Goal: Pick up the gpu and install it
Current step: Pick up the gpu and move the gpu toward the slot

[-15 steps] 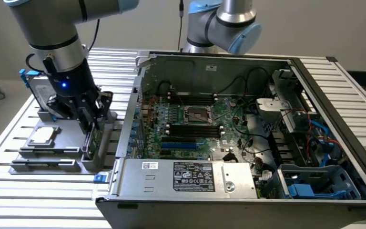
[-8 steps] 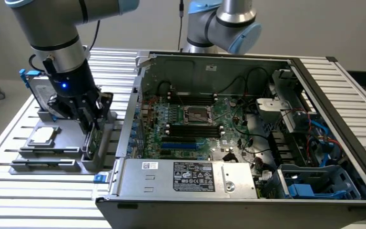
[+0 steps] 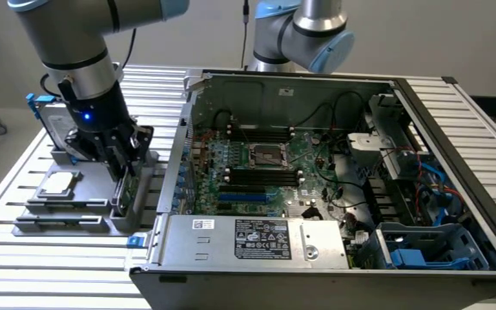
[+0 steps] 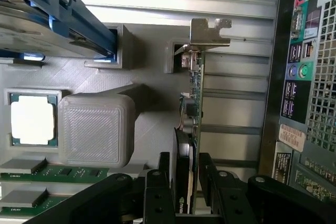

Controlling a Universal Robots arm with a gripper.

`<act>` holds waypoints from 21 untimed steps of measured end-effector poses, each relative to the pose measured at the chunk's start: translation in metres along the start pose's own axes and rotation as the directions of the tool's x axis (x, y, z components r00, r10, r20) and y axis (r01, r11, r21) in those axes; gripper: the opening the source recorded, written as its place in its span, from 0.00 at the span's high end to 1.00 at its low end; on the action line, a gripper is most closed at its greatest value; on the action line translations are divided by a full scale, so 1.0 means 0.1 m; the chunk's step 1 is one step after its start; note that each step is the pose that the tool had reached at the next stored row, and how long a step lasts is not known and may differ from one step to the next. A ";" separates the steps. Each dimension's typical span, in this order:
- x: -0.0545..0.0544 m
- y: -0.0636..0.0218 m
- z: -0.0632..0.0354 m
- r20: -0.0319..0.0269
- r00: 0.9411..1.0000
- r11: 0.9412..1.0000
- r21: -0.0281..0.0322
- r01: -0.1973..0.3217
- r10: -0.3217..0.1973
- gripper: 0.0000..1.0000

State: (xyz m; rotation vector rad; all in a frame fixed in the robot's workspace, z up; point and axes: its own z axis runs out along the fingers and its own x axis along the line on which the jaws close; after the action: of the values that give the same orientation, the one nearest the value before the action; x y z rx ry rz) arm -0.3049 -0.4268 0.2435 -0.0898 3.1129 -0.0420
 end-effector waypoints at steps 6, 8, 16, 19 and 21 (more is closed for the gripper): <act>0.00 0.000 0.010 0.000 1.000 1.000 0.000 0.000 0.000 0.64; 0.00 0.000 0.012 0.000 1.000 1.000 0.000 0.000 0.000 0.64; -0.01 0.000 0.014 0.000 1.000 1.000 0.000 0.000 0.000 0.73; -0.01 0.000 0.014 0.000 1.000 1.000 0.000 0.000 0.000 0.73; -0.01 0.000 0.014 0.000 1.000 1.000 0.000 0.000 0.000 0.73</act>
State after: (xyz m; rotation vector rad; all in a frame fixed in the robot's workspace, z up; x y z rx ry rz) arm -0.3043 -0.4267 0.2421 -0.0893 3.1129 -0.0418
